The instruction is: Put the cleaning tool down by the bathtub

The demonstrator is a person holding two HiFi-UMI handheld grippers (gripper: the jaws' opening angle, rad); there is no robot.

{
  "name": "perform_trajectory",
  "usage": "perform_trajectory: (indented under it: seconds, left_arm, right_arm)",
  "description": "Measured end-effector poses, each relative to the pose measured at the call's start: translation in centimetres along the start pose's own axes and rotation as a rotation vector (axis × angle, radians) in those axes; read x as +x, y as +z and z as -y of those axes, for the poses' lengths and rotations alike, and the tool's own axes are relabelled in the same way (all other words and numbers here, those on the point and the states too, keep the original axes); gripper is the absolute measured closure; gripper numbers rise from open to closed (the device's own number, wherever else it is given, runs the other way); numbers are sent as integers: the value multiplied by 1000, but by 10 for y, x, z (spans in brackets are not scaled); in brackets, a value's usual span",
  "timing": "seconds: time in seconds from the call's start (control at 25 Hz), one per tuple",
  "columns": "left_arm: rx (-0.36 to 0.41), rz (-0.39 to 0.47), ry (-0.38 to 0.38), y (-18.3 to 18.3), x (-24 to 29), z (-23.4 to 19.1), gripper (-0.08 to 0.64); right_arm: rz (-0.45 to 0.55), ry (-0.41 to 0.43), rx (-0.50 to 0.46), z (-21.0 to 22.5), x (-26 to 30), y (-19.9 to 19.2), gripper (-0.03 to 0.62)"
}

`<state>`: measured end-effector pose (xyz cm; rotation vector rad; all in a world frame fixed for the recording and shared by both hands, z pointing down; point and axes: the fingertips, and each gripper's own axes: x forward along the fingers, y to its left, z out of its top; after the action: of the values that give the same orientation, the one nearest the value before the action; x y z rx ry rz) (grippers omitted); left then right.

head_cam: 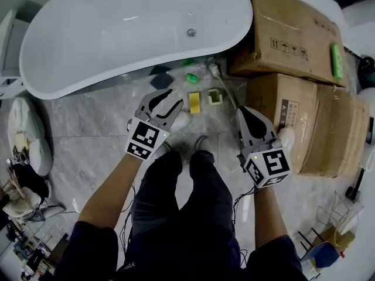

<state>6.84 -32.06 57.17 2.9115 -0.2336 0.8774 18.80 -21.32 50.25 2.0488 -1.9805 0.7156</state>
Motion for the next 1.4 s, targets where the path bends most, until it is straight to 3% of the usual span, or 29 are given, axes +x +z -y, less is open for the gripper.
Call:
perform_trajectory:
  seconds: [0.32, 0.64, 1.0, 1.4]
  left_arm:
    - [41, 136, 43, 113, -92, -10, 393]
    - [67, 263, 97, 190, -198, -13, 394]
    - [98, 366, 125, 241, -273, -8, 397]
    - [93, 446, 198, 272, -324, -9, 408]
  right_arm:
    - [131, -10, -67, -42, -50, 121, 588]
    - [220, 1, -146, -100, -92, 205, 588]
    - [296, 6, -207, -149, -127, 257, 588]
    - [359, 82, -249, -187, -139, 295, 588]
